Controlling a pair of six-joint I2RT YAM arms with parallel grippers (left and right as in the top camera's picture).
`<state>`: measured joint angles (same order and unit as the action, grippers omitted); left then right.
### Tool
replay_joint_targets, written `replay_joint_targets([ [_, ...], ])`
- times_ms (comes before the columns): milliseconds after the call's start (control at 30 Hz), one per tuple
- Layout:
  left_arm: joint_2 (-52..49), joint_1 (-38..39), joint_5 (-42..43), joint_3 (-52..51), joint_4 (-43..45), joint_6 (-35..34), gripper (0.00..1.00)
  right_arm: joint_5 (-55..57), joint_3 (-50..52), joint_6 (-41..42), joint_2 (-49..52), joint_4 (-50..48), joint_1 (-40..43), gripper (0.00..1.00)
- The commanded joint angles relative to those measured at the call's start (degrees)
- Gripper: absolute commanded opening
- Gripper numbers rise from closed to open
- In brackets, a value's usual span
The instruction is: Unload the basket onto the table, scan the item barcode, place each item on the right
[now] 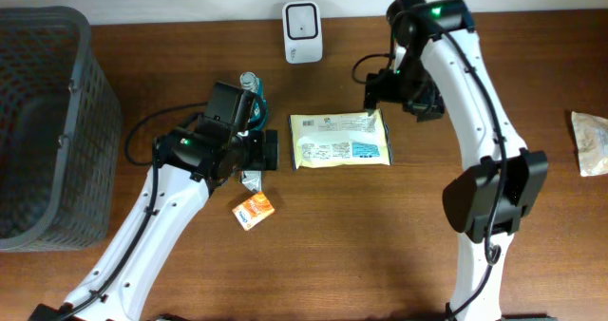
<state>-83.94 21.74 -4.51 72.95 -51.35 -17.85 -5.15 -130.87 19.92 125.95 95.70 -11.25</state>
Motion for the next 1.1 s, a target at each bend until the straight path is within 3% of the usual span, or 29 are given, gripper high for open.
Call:
replay_joint_targets([
  [0, -0.37, -0.15, 0.66, -0.76, -0.59, -0.59, 0.99, 1.33, -3.85, -0.22, -2.08, 1.64, 2.62, 0.99],
  [300, -0.37, -0.15, 0.66, -0.76, -0.85, -0.59, 0.99, 2.91, -3.54, -0.22, -2.05, 1.64, 9.49, 0.99],
  [533, -0.37, -0.15, 0.61, -0.76, -0.81, -0.57, 0.99, 9.29, -3.54, -0.22, -1.84, -0.85, 9.81, 0.99],
  [933, -0.37, -0.15, 0.61, -0.76, -0.81, -0.57, 0.99, 9.29, -1.01, -0.24, -1.84, -5.79, 9.81, 0.99],
  [1067, -0.37, -0.15, 0.61, -0.76, -0.83, -0.57, 0.99, 5.9, 3.8, -5.7, -1.81, -8.41, 9.7, 0.99],
])
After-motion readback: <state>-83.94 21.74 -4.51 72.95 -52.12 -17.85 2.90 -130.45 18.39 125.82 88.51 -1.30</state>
